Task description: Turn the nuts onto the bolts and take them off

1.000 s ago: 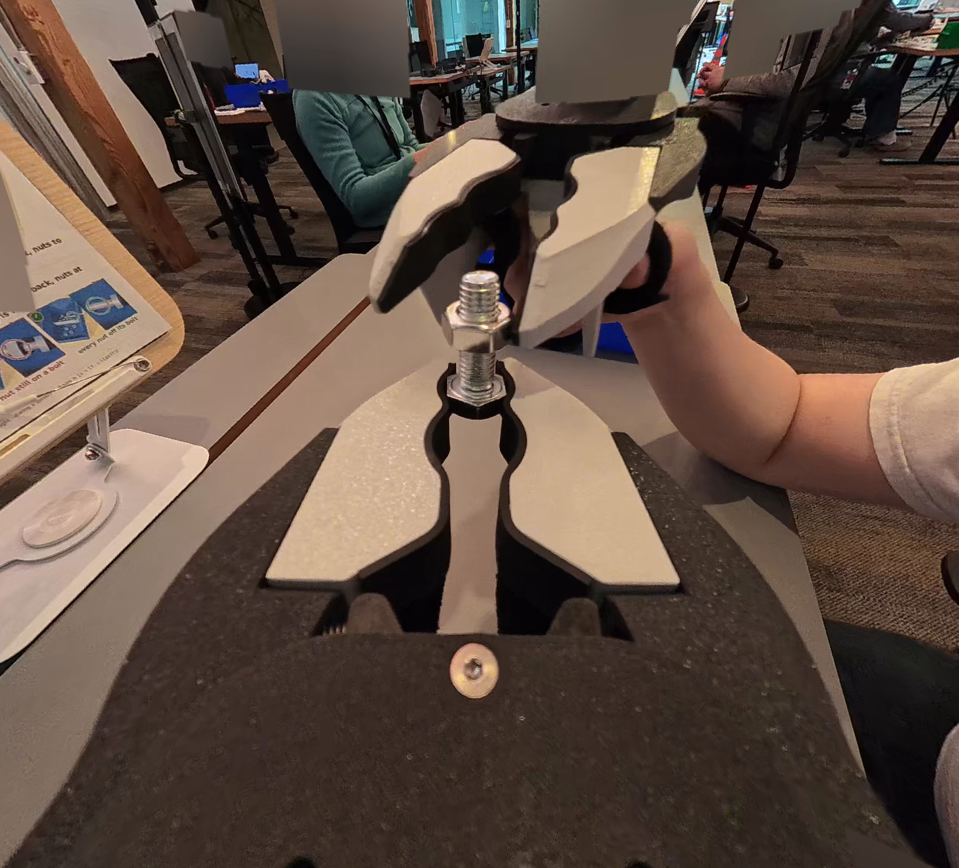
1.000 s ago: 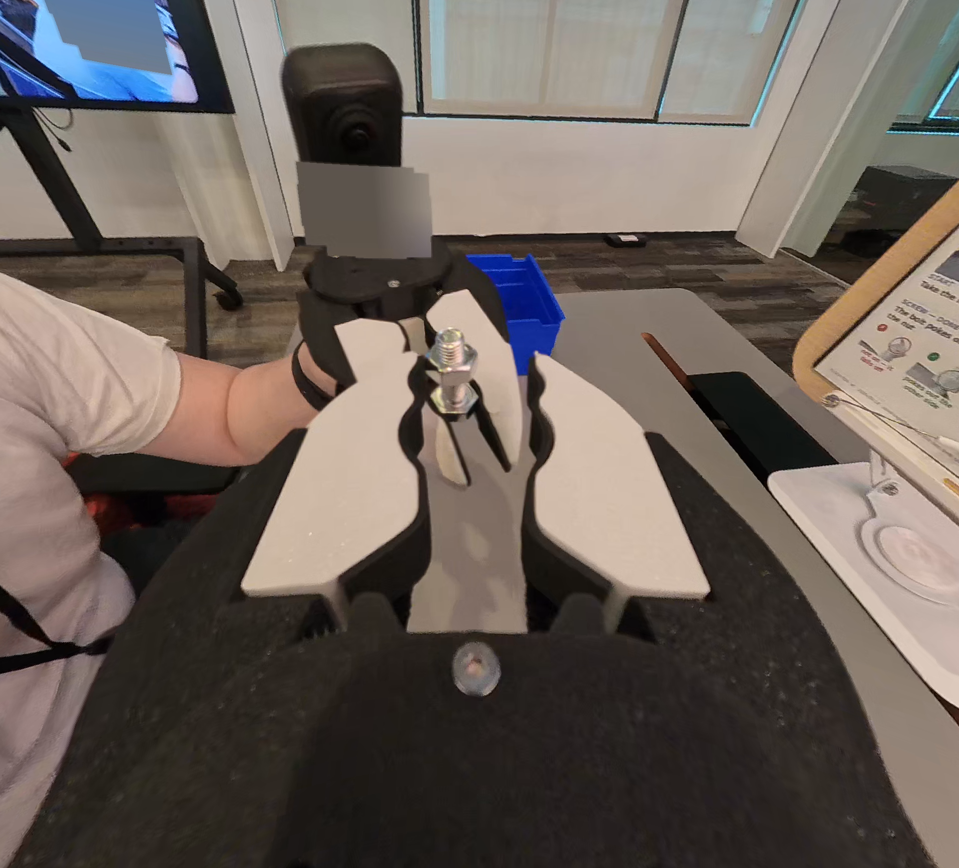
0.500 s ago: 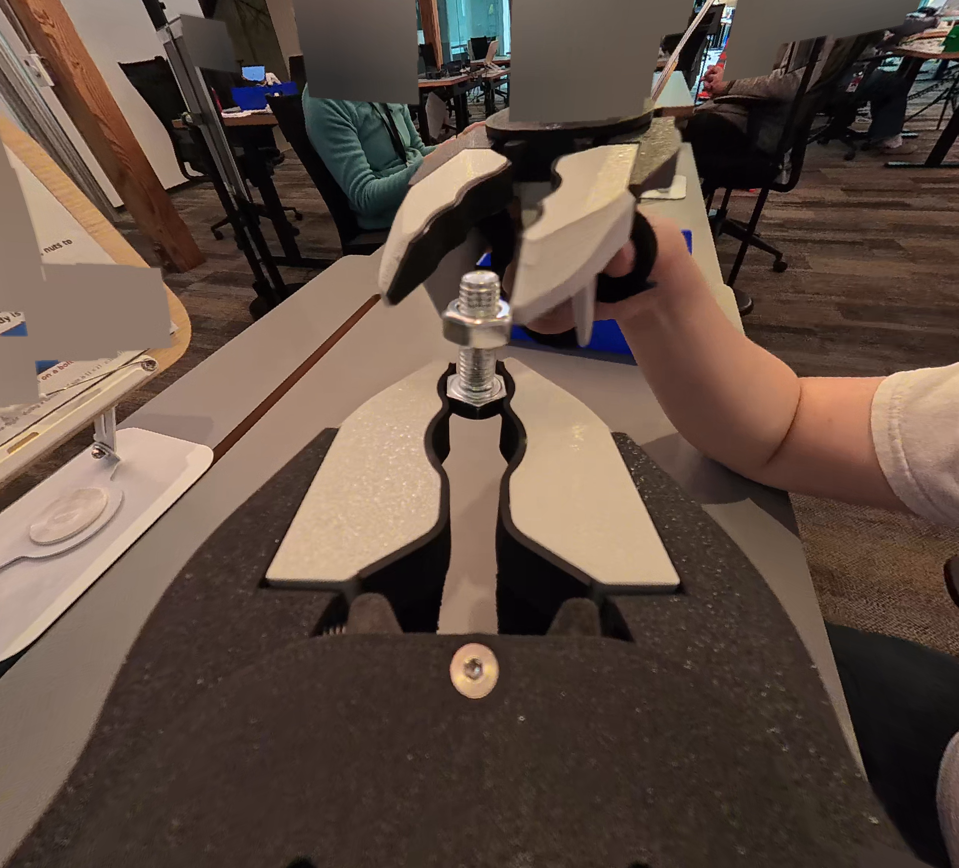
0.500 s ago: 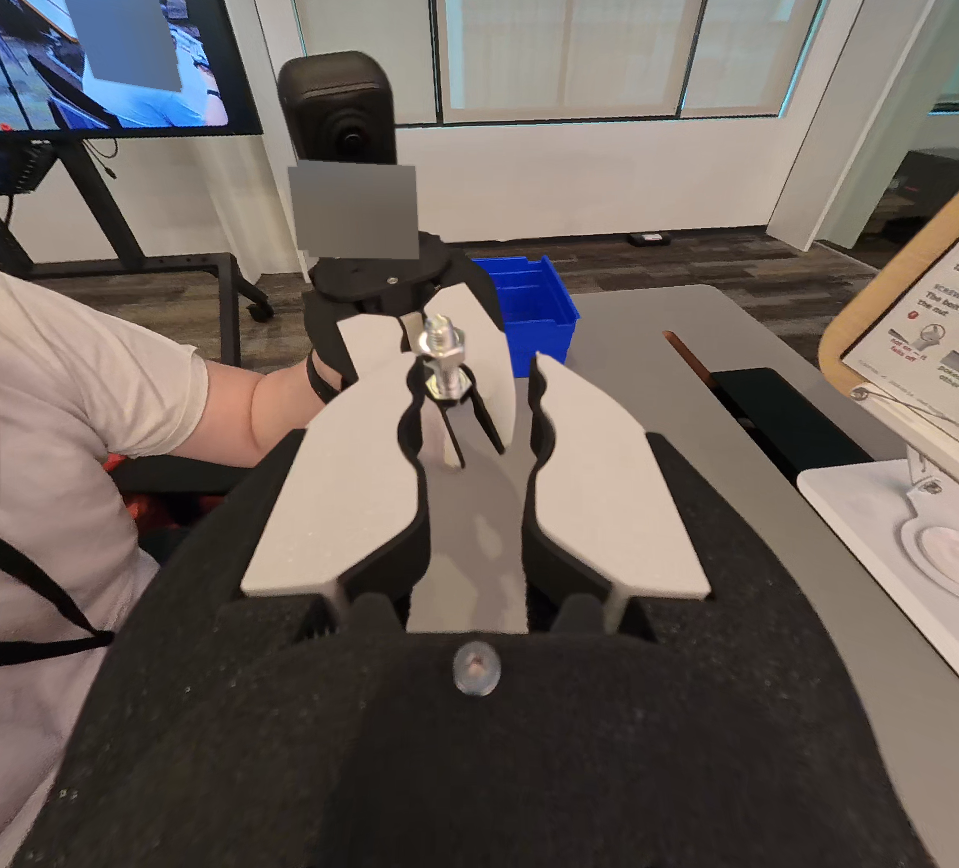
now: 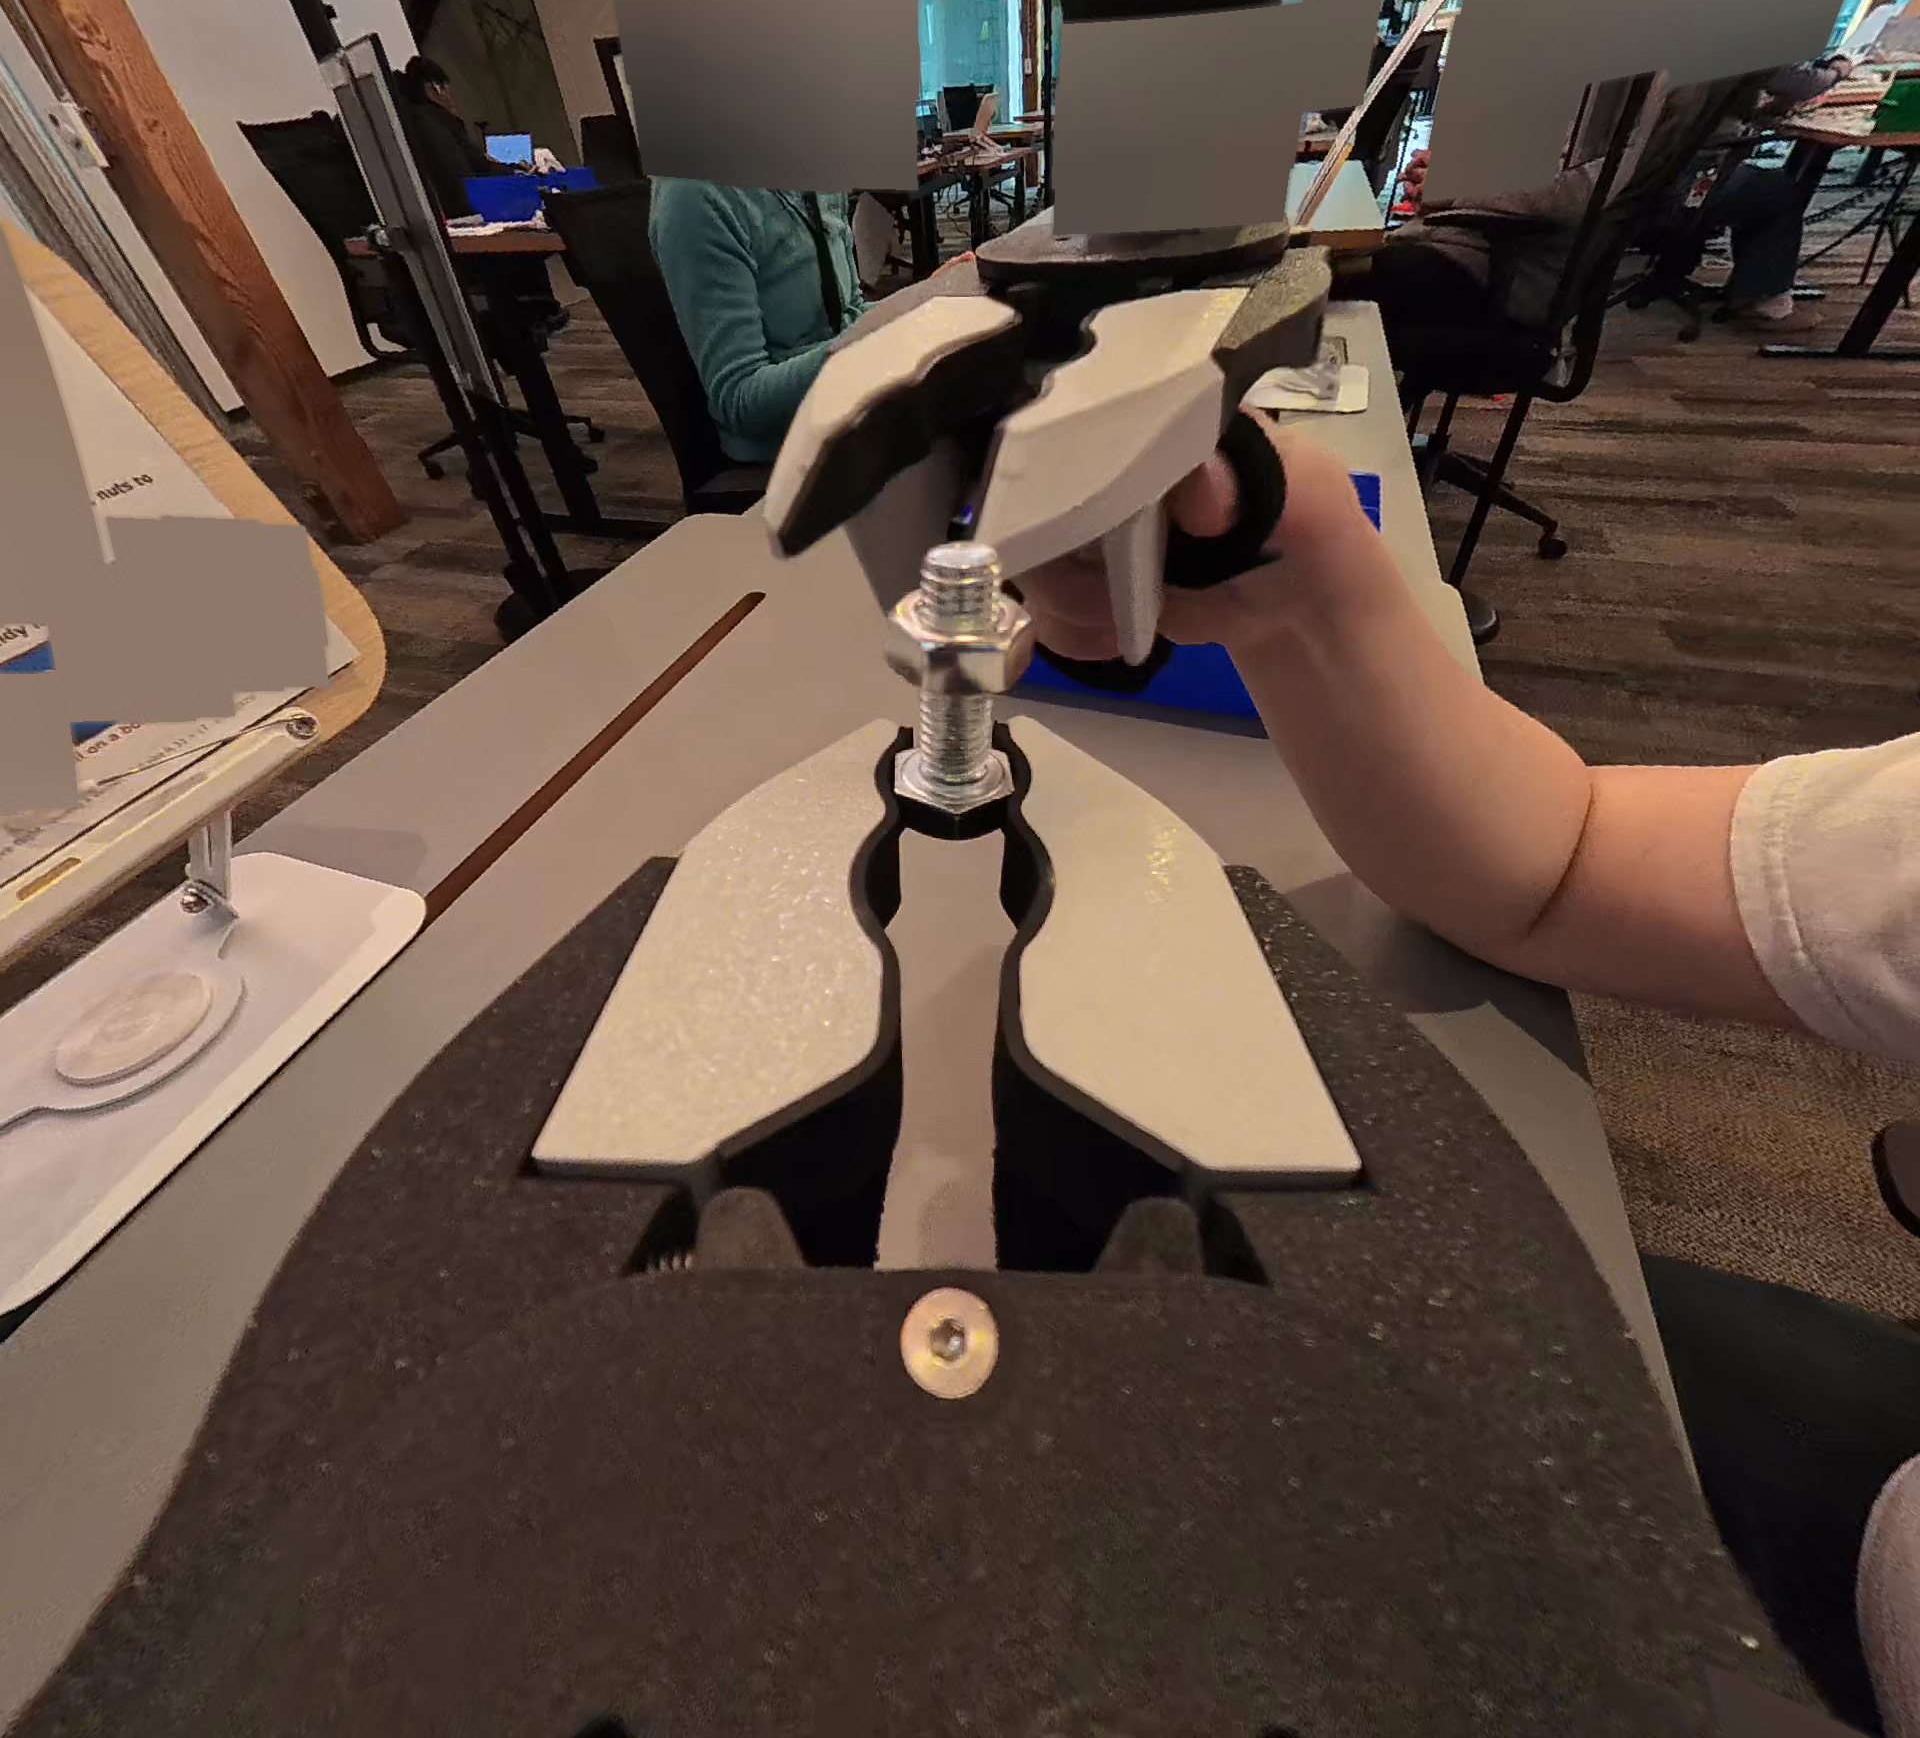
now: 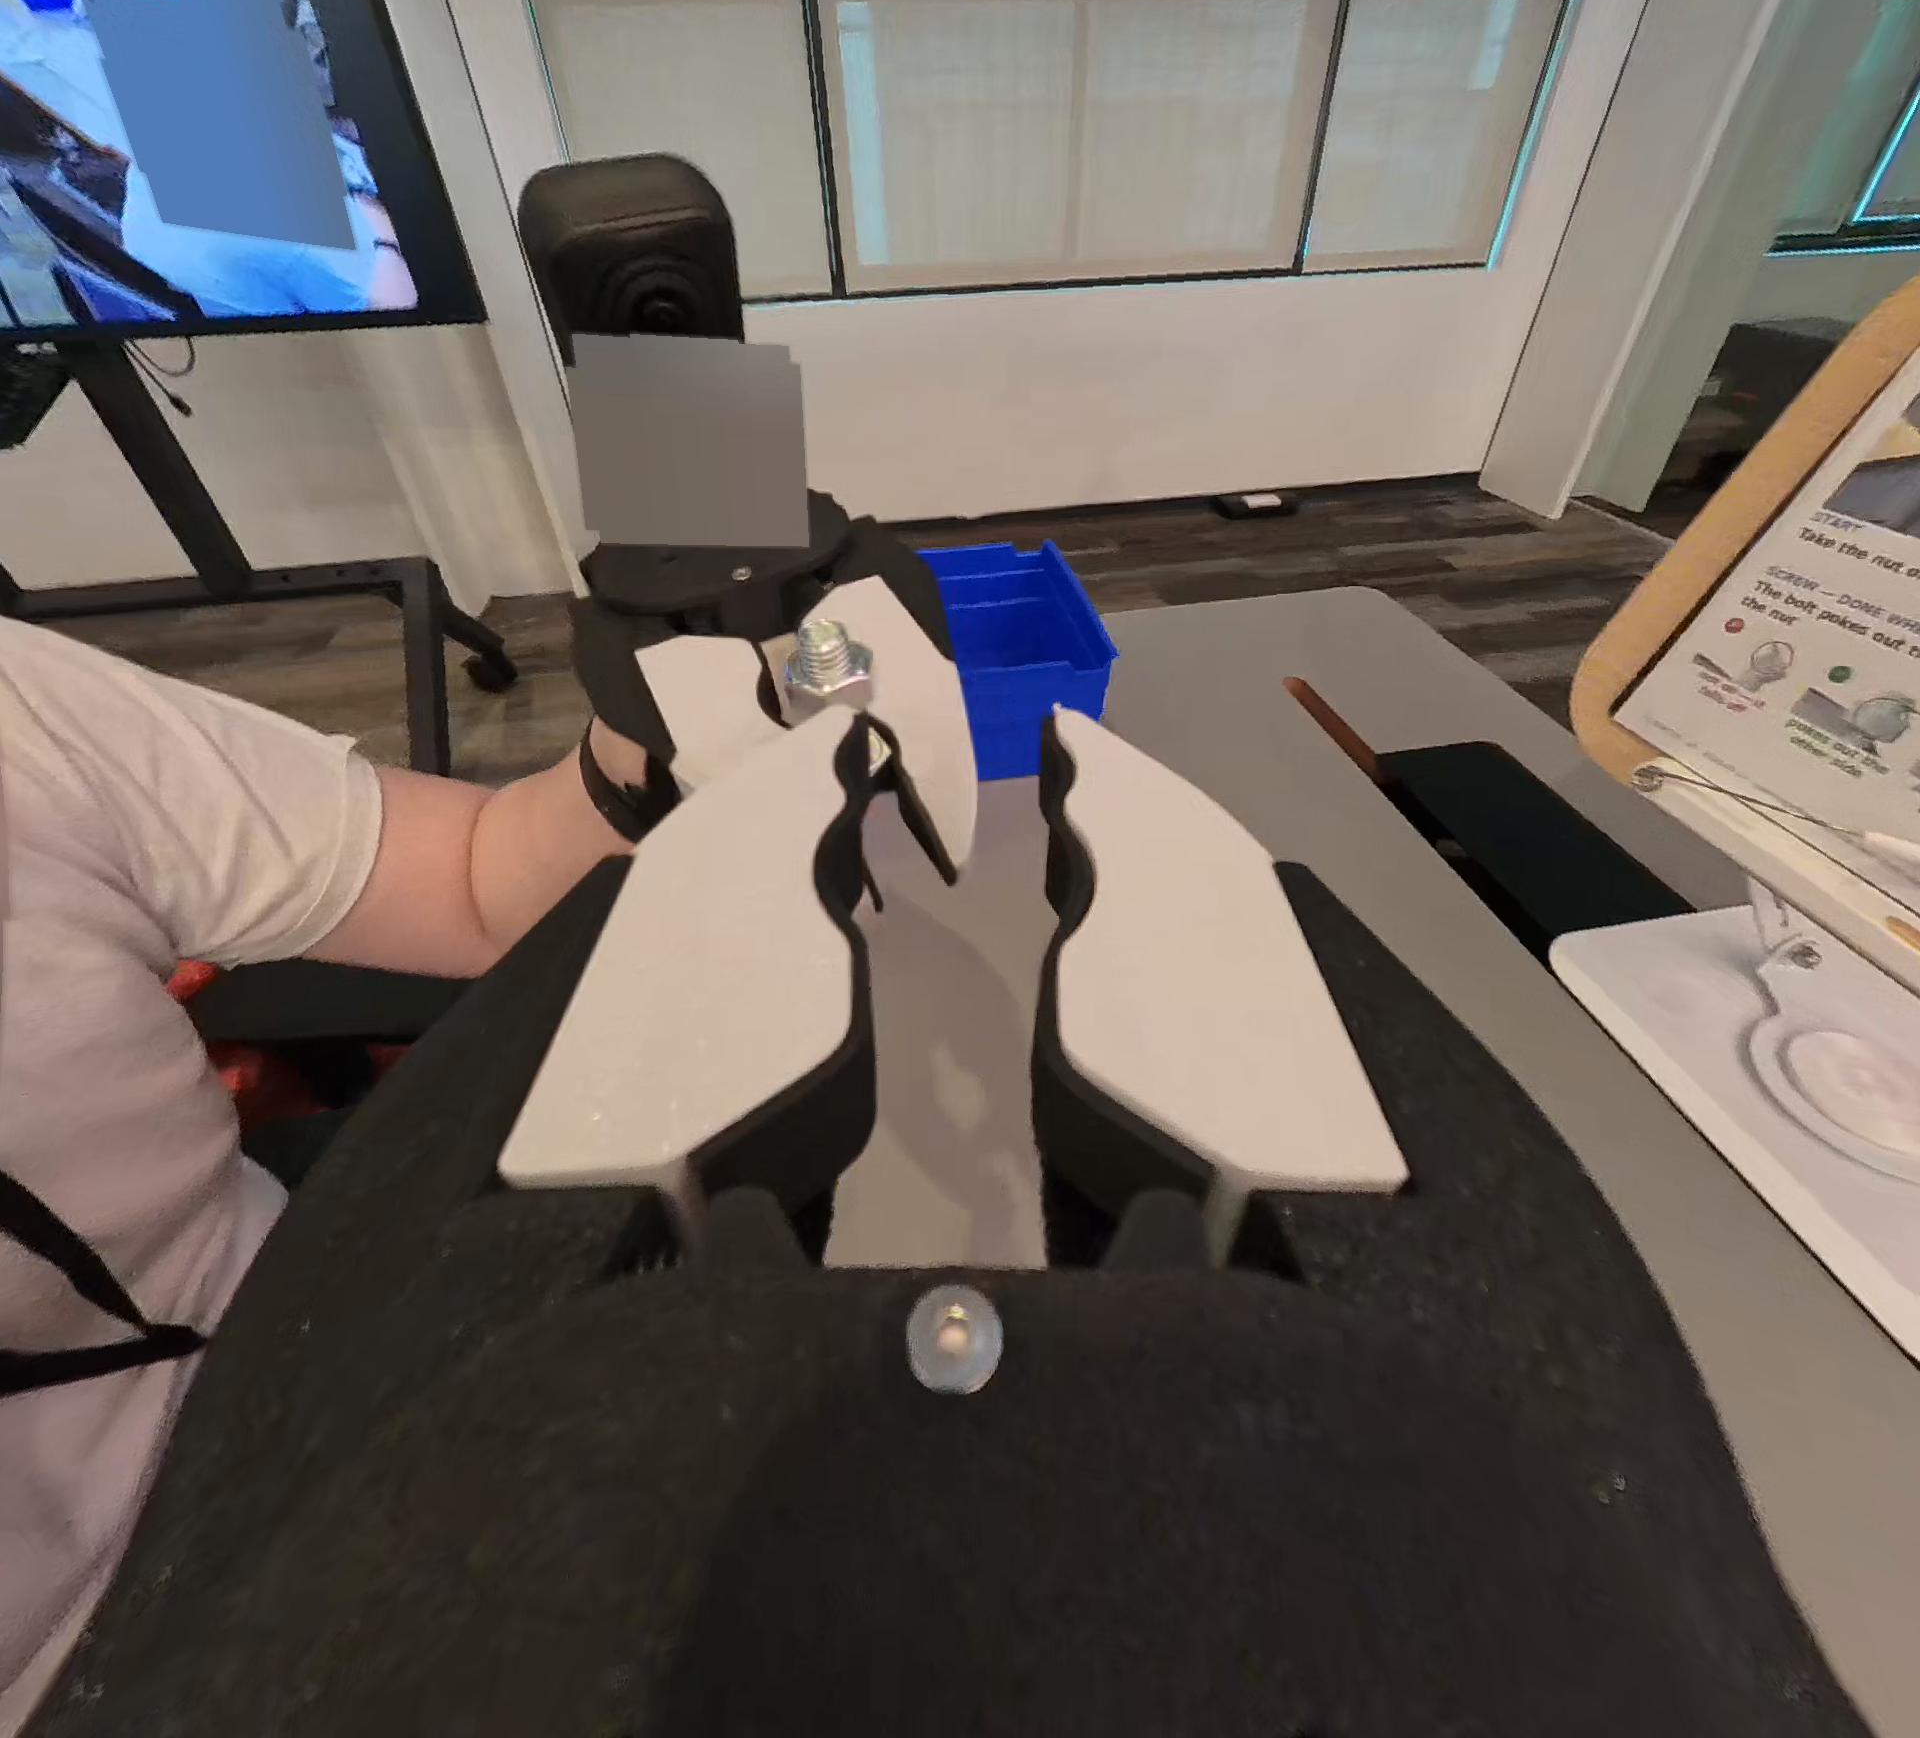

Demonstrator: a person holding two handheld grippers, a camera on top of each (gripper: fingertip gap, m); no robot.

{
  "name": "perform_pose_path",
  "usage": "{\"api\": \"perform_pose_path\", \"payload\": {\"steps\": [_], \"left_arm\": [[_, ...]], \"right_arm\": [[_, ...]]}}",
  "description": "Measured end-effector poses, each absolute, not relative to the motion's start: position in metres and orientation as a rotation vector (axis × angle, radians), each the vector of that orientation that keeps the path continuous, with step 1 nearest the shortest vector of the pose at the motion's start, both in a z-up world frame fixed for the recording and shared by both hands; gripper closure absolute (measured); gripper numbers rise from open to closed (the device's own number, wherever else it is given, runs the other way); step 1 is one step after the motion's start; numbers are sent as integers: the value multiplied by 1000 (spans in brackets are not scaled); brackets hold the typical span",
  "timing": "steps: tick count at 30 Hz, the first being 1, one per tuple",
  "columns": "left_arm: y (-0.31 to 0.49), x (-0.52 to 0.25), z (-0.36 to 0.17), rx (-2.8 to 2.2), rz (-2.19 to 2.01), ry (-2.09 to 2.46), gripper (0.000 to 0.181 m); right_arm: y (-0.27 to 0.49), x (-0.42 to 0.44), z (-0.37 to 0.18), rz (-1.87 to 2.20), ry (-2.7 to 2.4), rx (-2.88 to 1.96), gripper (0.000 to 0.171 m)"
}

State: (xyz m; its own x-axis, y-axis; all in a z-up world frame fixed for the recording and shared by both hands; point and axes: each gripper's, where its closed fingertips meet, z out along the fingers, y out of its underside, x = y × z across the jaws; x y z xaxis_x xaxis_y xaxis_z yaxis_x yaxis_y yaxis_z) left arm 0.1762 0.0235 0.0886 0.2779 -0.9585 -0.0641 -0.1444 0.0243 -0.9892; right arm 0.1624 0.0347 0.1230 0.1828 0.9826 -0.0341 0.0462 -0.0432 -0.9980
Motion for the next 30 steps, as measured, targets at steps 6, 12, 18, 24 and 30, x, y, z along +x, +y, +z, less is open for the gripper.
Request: {"api": "perform_pose_path", "payload": {"steps": [6,12,18,24,30], "left_arm": [[20,180,85,-1400,-895,1134,167],[24,178,85,-1411,-880,1122,167],[21,180,87,-1395,-892,1125,167],[16,179,89,-1380,-903,1150,167],[-11,186,80,-1363,-1045,1321,167]], "right_arm": [[16,145,120,1086,-1175,-1320,136],[27,154,120,1108,-1130,-1355,133],[17,147,119,1109,-1182,-1330,138],[9,145,122,1148,-1216,-1269,154],[-12,153,114,1088,-1429,-1139,154]]}}
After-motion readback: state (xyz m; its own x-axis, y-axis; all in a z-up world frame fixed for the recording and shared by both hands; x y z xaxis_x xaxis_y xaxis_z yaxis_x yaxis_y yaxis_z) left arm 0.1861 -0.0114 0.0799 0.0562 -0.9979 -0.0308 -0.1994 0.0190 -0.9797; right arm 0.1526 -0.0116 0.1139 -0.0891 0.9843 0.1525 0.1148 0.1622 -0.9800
